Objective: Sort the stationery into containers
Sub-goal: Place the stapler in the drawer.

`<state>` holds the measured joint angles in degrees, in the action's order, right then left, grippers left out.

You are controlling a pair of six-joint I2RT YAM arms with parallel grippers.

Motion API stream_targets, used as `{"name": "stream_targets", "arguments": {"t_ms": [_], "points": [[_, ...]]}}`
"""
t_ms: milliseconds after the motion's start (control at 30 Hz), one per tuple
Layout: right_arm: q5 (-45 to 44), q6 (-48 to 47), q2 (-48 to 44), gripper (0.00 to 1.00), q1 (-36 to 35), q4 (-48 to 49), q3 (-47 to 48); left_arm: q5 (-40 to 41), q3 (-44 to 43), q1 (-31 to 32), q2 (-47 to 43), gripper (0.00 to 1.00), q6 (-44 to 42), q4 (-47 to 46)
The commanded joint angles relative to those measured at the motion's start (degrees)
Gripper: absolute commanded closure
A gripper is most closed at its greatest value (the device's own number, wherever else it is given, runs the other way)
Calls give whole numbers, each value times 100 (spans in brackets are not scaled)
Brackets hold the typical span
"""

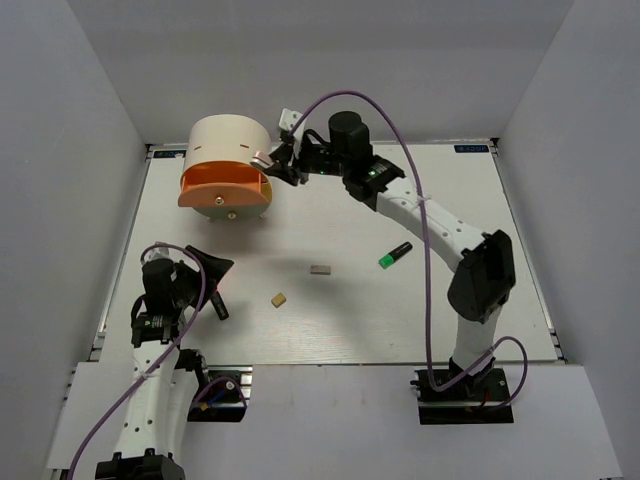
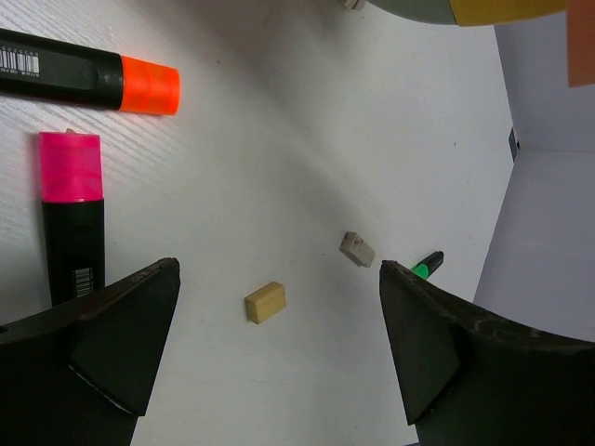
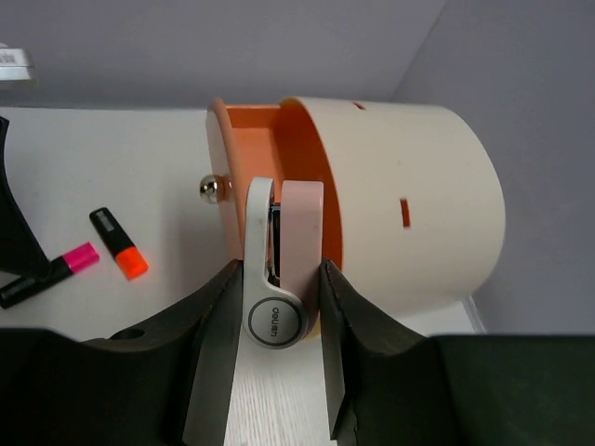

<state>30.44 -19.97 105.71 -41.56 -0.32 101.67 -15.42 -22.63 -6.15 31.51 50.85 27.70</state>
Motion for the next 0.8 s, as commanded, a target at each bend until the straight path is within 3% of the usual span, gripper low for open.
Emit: {"name": "stream_targets", "arguments": {"t_ms": [0, 200, 400, 567, 767], "points": [[410, 124, 493, 78, -141, 681, 476, -66, 4, 26, -13, 3, -40, -178], [419, 450, 968, 78, -344, 1516, 810, -66, 4, 26, -268, 3, -40, 77], [156, 616, 1338, 78, -449, 1701, 1039, -66, 119, 26, -435, 3, 13, 77], [147, 634, 1443, 69, -458, 1789, 1057, -66, 119, 26, -373, 3, 13, -45], [33, 853, 1540, 69, -458, 2079, 1136, -66, 119, 26, -268, 3, 65, -159]]}}
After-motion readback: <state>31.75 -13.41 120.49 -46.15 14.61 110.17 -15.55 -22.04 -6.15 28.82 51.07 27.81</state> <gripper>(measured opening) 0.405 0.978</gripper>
